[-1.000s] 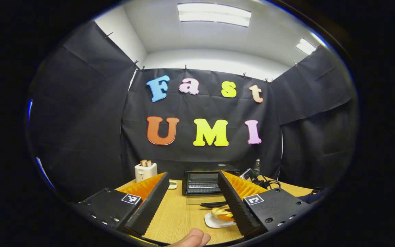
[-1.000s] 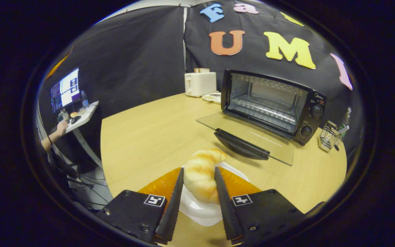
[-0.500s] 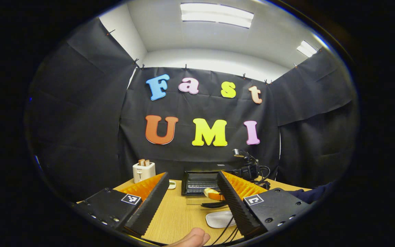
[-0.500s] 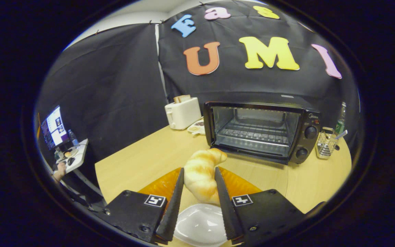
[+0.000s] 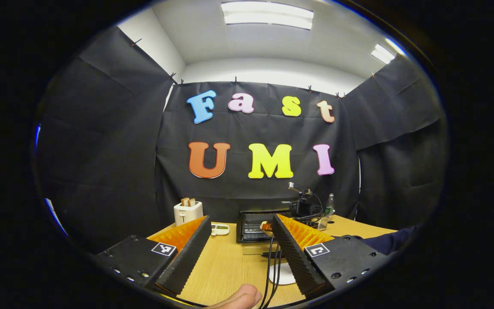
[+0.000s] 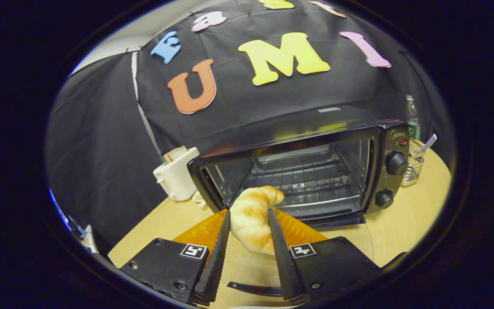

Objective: Open the electric oven with the left hand, put the food in, and close the electric oven.

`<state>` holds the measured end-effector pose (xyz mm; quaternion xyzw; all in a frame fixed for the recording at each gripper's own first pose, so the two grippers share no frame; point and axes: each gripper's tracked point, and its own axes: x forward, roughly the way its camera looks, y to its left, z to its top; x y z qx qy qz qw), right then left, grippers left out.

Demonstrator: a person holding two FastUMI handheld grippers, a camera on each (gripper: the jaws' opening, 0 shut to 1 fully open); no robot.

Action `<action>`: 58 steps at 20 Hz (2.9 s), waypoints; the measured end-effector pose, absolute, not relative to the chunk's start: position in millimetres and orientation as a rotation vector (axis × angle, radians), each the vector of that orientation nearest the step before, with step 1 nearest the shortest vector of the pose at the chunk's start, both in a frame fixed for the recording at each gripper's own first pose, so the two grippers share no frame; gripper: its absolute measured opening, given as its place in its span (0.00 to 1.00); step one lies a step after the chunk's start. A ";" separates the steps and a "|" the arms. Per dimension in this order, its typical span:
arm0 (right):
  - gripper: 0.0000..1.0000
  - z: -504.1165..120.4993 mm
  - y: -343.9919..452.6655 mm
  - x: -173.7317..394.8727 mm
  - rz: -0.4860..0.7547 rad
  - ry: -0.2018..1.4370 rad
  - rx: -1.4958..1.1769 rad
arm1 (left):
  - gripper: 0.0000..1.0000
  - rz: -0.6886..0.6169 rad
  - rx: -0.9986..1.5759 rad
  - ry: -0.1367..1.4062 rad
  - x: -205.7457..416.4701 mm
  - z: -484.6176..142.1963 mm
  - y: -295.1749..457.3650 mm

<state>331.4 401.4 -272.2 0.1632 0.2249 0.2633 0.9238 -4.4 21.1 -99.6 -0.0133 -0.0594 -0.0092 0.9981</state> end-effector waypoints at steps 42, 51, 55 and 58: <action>1.00 -77.2 198.8 156.0 0.348 -0.043 0.151 | 0.94 -0.007 0.021 0.023 31.6 -126.2 -14.2; 1.00 -45.1 87.3 49.2 0.219 -0.094 0.108 | 0.96 -0.146 -0.017 0.203 107.7 -180.8 -91.7; 0.97 -34.6 55.2 22.3 0.194 -0.135 0.094 | 0.94 -0.232 -0.073 0.337 139.2 -220.7 -125.2; 1.00 -17.0 27.1 7.8 0.142 -0.202 0.104 | 0.95 -0.249 -0.067 0.423 155.7 -249.6 -140.1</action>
